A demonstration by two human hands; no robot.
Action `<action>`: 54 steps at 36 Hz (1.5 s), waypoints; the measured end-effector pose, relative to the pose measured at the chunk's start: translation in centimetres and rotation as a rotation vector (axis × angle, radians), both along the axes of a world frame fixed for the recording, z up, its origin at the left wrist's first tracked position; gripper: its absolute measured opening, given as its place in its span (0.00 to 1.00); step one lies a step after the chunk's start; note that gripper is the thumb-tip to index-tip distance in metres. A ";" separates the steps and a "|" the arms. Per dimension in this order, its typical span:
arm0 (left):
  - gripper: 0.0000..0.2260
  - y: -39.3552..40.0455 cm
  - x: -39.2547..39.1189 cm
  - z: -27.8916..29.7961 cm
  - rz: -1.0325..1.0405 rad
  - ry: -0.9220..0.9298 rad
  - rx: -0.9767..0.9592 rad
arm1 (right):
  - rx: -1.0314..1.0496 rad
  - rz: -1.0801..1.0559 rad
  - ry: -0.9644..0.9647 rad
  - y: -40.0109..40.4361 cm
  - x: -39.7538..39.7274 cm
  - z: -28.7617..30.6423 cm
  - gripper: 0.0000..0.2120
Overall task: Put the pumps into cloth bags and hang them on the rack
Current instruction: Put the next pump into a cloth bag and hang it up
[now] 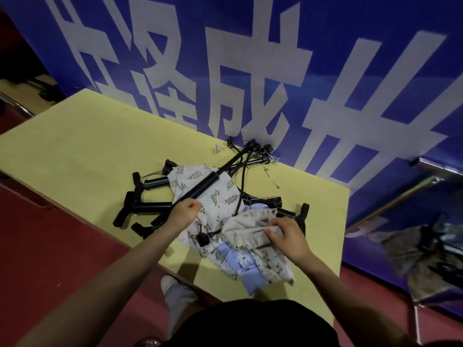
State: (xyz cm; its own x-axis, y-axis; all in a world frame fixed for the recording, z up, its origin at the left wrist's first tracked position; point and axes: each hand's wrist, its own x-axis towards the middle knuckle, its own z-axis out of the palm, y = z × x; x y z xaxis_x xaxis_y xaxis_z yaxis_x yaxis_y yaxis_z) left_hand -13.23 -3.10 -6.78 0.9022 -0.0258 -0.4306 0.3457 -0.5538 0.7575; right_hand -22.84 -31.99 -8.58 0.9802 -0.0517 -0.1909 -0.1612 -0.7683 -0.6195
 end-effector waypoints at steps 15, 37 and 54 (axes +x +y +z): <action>0.15 1.7 5.1 -3.0 -0.155 -0.021 0.361 | 0.151 -0.252 -0.021 0.7 3.6 -1.1 0.06; 0.08 0.4 6.3 -1.9 -0.207 -0.041 0.066 | 0.276 -0.401 -0.087 0.3 7.3 0.8 0.07; 0.09 2.0 1.3 2.6 -0.240 -0.203 -0.097 | 0.608 -0.536 -0.143 0.3 12.6 8.2 0.28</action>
